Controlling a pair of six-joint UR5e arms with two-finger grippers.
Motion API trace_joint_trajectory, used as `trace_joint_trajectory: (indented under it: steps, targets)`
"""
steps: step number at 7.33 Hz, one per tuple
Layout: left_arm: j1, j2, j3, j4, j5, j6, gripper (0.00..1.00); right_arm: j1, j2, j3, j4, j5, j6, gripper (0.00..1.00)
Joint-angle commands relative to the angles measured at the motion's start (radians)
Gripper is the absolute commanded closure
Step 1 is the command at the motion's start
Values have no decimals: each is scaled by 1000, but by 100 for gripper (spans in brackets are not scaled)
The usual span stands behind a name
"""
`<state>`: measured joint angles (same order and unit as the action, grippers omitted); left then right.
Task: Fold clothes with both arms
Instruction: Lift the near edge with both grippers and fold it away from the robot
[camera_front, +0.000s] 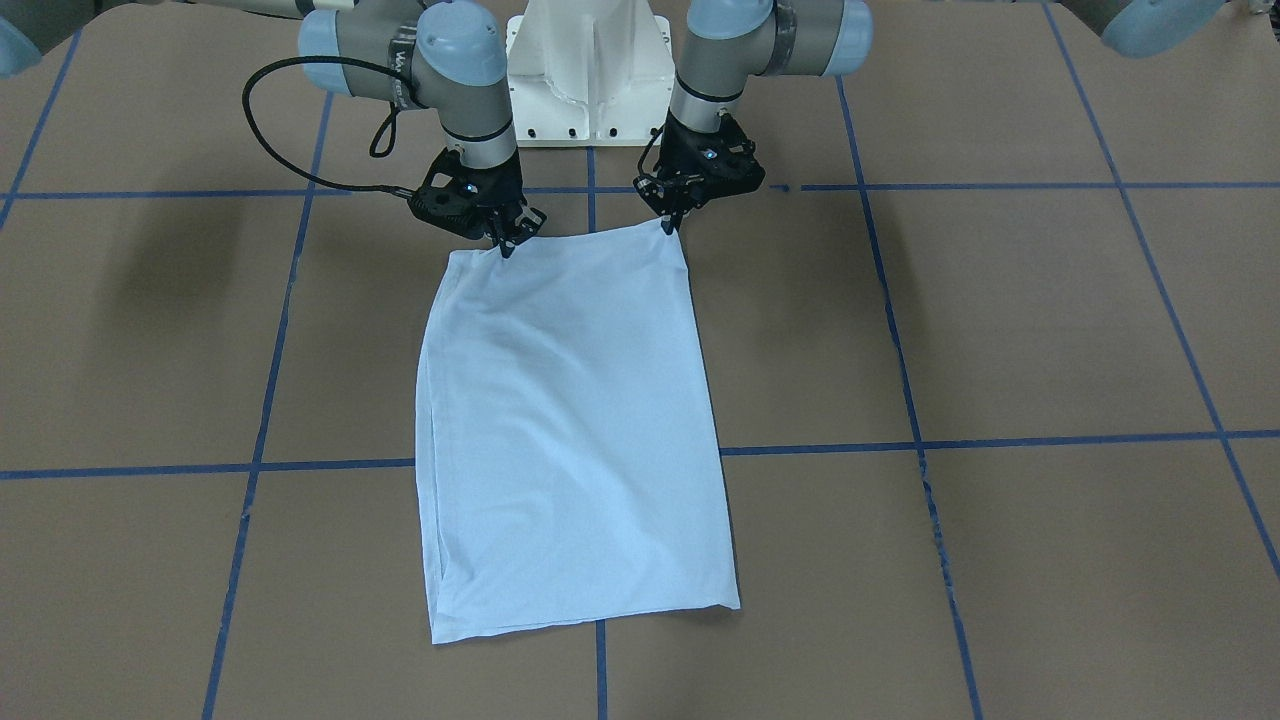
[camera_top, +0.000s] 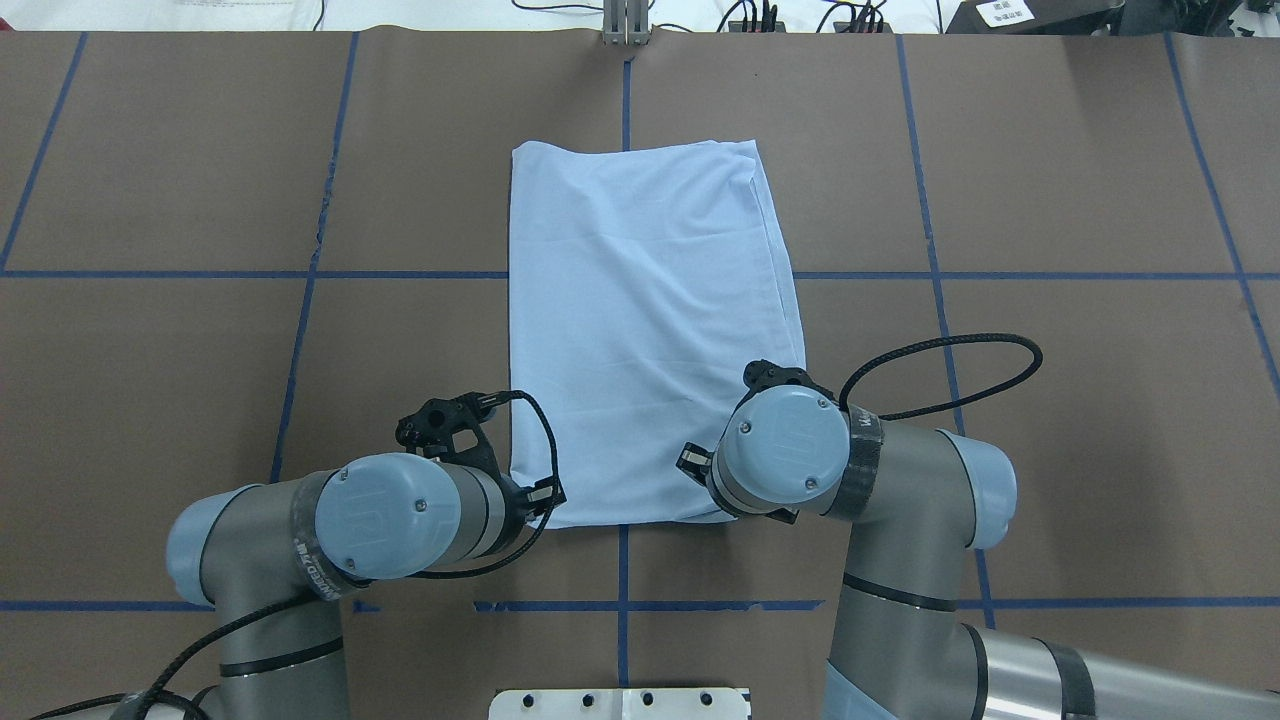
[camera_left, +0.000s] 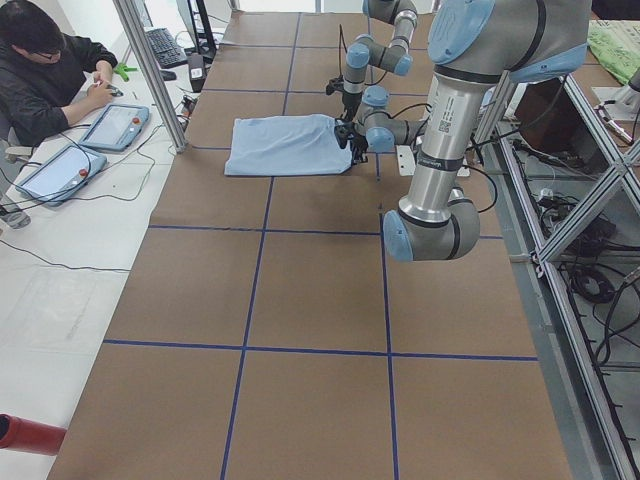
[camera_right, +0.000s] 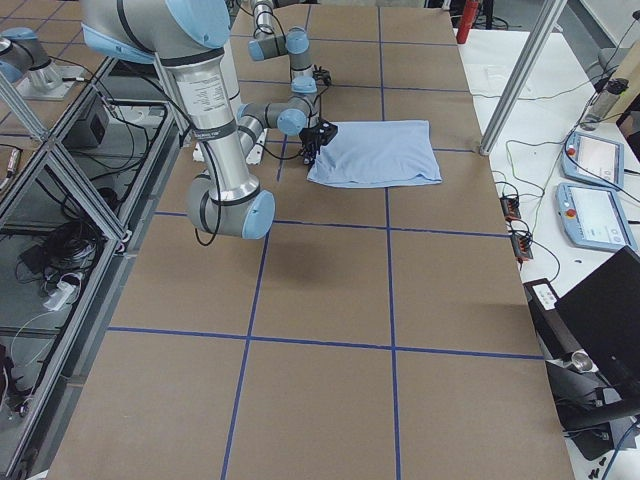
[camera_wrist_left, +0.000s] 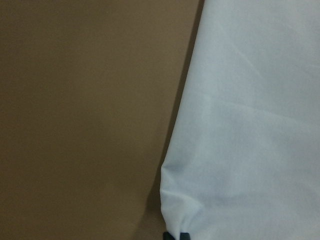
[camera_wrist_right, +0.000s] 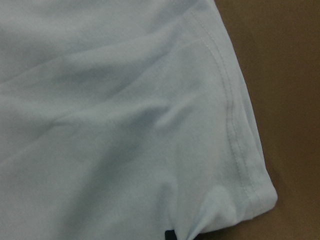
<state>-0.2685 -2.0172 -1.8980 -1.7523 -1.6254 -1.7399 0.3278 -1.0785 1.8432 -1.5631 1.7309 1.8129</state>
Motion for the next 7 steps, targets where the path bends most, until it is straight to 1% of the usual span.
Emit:
trace_joint_trajectory:
  steps: [1,2,3,4,5,6,7]
  targets:
    - [9,76,-118,7,-18,-1,100,-30,-30,106,-3,19,-4,100]
    - [15,133,-191,28,-19,-7,100,-67,-53,160,-3,35,-4,100]
    - [43,164,-269,83,-21,-13,100,-107,-66,204,-3,38,-4,100]
    - [89,170,-327,141,-34,-27,100,-143,-69,246,-5,45,-4,100]
    - [128,169,-343,145,-34,-71,100,-153,-83,272,-3,65,-4,100]
    - [136,147,-336,145,-39,-73,100,-156,-83,263,-3,68,-4,100]
    - [137,100,-314,146,-57,-64,100,-126,-81,236,-2,59,-10,100]
